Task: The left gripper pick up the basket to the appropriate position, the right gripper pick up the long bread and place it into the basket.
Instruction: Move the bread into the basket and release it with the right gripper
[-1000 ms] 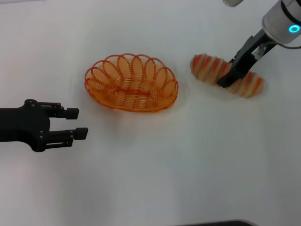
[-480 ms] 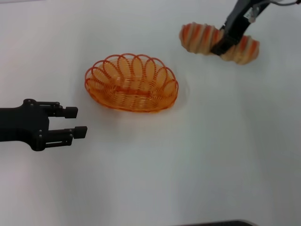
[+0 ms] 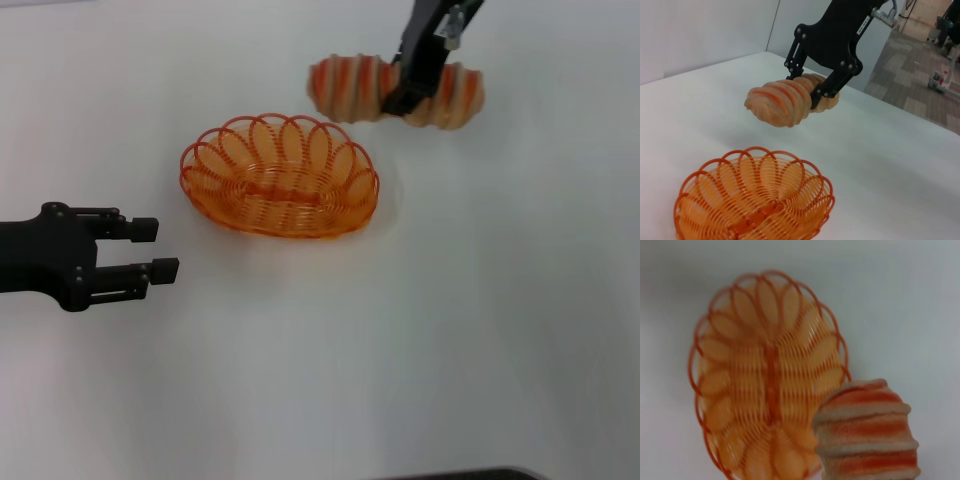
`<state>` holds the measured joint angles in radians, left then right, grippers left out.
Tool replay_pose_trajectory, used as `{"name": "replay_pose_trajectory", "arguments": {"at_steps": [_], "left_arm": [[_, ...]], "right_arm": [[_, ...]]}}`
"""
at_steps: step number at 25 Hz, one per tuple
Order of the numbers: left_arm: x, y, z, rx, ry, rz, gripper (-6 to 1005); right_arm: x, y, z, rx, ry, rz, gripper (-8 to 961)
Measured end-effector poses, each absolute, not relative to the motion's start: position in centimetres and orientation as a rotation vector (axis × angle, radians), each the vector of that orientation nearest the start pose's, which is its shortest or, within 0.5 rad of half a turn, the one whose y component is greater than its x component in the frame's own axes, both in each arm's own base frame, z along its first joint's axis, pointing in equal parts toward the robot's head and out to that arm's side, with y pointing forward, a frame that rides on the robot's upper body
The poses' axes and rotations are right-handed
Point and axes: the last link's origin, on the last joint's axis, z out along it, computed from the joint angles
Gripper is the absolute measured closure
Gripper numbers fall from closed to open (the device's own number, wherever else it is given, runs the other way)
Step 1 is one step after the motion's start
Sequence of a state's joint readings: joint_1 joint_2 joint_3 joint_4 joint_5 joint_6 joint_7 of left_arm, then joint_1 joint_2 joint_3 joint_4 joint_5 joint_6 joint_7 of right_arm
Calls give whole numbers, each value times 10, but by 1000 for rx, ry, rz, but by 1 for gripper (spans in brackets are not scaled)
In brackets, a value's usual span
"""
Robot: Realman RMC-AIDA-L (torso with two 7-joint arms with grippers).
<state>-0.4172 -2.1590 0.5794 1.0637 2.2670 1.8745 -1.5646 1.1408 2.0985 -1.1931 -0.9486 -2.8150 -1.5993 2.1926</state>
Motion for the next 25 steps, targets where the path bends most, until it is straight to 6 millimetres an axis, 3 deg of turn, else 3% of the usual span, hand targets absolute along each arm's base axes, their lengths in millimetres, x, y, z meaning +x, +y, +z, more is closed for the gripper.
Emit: {"name": "replay_pose_trajectory", "arguments": {"at_steps": [13,18,25], "left_arm": [[-270,281,38,-2850,-710,-480,415],[-271,282,38,-2847,-706,-477,414],[-271,283,39,-2841,-705,-472,416]], "right_arm": [[49,407,-47,-2843,189,-689,562],[42,405,-55,-2857,229,-622,612],[47,403,-59,-2846,257,-639,672]]}}
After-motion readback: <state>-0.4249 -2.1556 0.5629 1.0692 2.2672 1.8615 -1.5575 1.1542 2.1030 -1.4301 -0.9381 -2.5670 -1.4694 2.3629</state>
